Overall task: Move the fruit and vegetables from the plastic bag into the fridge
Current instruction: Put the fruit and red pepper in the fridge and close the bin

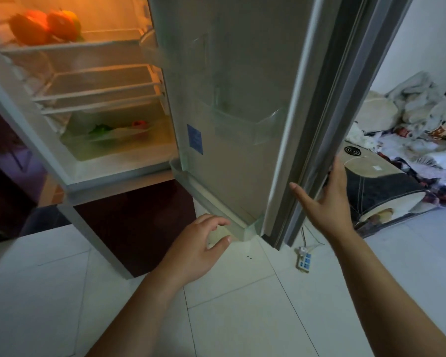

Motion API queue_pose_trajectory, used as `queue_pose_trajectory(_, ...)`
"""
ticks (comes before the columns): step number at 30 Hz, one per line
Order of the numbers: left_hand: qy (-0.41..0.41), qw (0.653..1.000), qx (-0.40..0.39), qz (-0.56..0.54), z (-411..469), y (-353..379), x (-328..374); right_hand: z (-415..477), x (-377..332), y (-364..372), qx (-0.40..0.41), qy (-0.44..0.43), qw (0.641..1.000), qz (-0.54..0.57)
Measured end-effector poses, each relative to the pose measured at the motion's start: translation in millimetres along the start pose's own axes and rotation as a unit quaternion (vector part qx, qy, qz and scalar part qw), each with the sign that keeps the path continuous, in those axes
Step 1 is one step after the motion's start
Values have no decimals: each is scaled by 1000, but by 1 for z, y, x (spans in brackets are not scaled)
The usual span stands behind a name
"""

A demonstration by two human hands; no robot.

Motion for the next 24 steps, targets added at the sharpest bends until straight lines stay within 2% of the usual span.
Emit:
queue_pose_trajectory(4, 13, 1000, -6, -9, -5, -11, -5, -45, -28, 17, -5, -11, 999, -42)
queue_pose_trajectory(8, 24, 999, -13, -19, -16, -35, -11, -92, -74, 34, 5, -97, 995, -25)
queue_pose_trajectory(14, 10, 999, -3, -35, -46, -98, -34, -128, -137, 57, -27, -176, 977, 113)
queue_pose_trajectory(17, 10, 1000, -1, -14, -62, -134, -49, -130, -178, 79, -51, -216, 968, 118)
queue_pose_trajectory(24, -8, 997, 79, -4, -110, -244, -90, -155, -260, 169, -100, -239, 958, 120)
Point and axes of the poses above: each hand's wrist, its own z-axis towards the middle knuckle, its own y-axis out of the palm, x = y × z, the point moved 9 cm from there along z, towards the middle knuckle, and after that the axes turned 13 degrees about -z, right-handed, at the moved point
